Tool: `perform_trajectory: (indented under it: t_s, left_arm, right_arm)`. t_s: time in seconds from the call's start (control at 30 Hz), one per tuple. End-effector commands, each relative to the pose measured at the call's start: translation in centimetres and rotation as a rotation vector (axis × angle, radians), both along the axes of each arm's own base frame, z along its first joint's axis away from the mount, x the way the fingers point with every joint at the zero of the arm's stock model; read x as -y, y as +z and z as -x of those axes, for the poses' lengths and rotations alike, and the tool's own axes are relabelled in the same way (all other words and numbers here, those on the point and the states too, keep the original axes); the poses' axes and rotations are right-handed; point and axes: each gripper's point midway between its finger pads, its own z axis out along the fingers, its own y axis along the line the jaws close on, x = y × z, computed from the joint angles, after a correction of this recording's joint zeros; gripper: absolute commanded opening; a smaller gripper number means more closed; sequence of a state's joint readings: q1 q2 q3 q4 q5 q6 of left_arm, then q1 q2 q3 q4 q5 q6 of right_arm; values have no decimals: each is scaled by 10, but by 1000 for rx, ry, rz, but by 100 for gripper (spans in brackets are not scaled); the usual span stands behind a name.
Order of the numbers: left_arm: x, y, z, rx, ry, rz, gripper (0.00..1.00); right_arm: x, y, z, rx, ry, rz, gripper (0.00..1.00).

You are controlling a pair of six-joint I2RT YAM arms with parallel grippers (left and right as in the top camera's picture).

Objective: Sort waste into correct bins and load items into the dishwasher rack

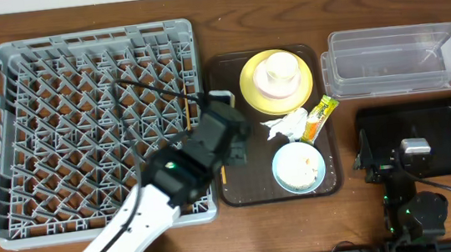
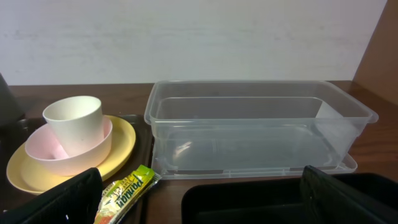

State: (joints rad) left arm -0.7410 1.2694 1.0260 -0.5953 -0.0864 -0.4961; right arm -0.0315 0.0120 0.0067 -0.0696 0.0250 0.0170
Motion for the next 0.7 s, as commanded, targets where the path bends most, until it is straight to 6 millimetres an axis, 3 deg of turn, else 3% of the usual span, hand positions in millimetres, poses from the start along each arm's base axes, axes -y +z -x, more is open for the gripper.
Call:
perform_trajectory:
  t_s: [0.0,0.07,0.17,0.53,0.67]
  left_arm:
    - [-2,-7,-8,37,81,-78,27]
    - [-2,-16,-10,48,95,-133,19]
    - [-5,-30,-14,61,115,-216,19]
    - [2,-85,-33,32,134,-337,29]
    - [2,-94,-40,48,149,-362,33]
  right_arm:
    - [2,0,0,2,-7,7,99]
    - [2,0,0,2,-7,7,99]
    - [2,0,0,2,-7,7,99]
    - [2,0,0,2,-7,7,99]
    - [2,0,0,2,-7,7,99]
